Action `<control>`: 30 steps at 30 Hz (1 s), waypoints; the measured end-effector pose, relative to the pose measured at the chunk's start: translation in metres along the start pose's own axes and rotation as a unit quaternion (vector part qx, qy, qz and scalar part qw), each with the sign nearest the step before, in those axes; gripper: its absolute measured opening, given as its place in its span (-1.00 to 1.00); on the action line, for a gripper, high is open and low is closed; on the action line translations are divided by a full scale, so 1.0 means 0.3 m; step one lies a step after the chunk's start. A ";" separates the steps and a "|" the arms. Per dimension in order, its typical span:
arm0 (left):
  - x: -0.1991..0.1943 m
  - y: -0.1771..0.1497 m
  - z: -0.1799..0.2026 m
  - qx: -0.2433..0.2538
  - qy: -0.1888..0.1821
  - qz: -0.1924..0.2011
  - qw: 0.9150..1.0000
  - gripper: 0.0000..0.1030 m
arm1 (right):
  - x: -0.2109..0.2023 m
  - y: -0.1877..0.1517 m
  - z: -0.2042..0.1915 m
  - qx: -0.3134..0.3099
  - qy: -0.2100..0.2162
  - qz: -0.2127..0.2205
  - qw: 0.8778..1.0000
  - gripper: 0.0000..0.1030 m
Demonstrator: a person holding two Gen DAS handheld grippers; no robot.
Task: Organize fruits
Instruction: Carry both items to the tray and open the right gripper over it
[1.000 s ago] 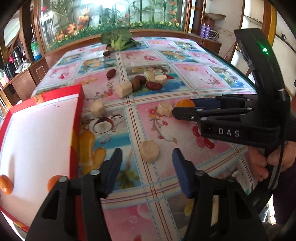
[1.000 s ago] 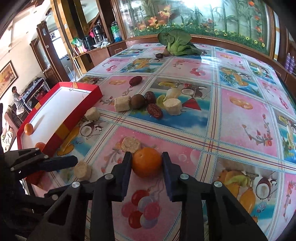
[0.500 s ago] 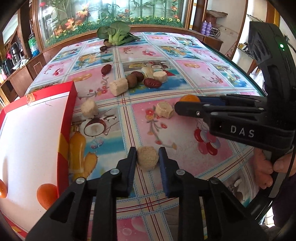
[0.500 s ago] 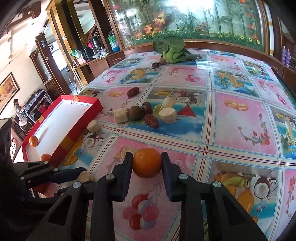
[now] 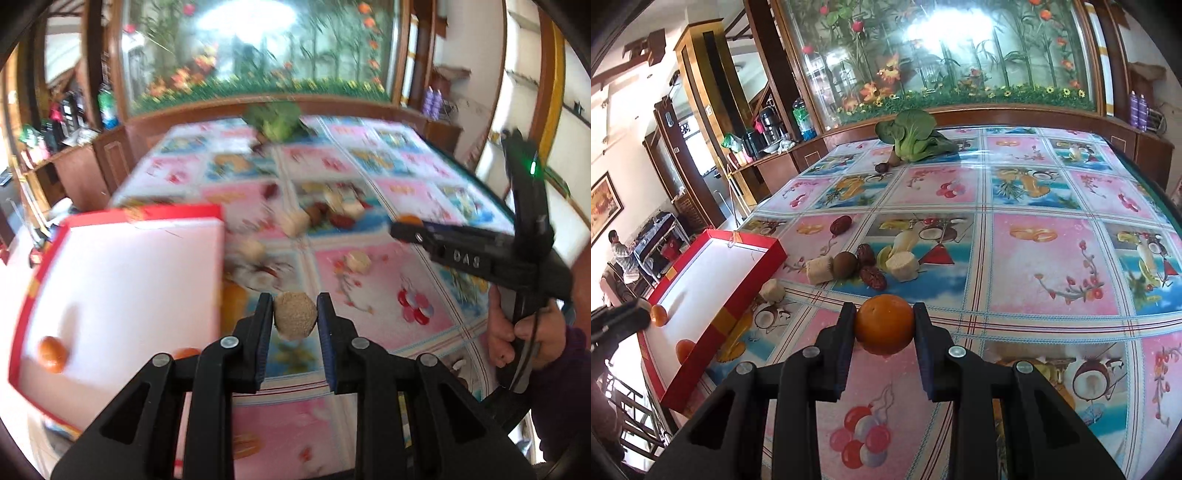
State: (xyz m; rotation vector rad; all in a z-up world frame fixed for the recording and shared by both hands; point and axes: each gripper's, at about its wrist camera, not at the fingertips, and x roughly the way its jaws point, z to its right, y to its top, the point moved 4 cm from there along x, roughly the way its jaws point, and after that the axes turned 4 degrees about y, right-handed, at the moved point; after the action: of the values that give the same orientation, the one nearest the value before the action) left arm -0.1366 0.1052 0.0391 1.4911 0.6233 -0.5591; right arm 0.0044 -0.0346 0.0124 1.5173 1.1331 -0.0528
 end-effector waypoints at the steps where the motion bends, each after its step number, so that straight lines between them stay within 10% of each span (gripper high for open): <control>1: -0.029 0.005 -0.032 -0.005 0.012 0.011 1.000 -0.50 | 0.001 -0.001 -0.002 0.001 -0.001 0.000 1.000 -0.43; 8: -0.121 -0.024 -0.240 -0.044 0.082 0.041 0.995 -0.49 | 0.021 -0.026 -0.113 0.022 0.054 -0.011 0.998 -0.43; 17: -0.097 -0.110 -0.354 -0.072 0.103 0.019 0.992 -0.49 | 0.113 -0.054 -0.558 -0.059 0.163 -0.051 0.984 -0.43; 30: -0.079 -0.195 -0.455 -0.089 0.122 -0.003 0.989 -0.49 | 0.305 -0.052 -0.750 -0.096 0.154 -0.122 0.976 -0.43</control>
State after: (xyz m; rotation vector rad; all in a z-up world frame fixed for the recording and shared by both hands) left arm -0.1989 0.2401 0.0152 1.3995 0.8457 -0.3173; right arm -0.0785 0.1941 0.0174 1.2352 1.5247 0.1252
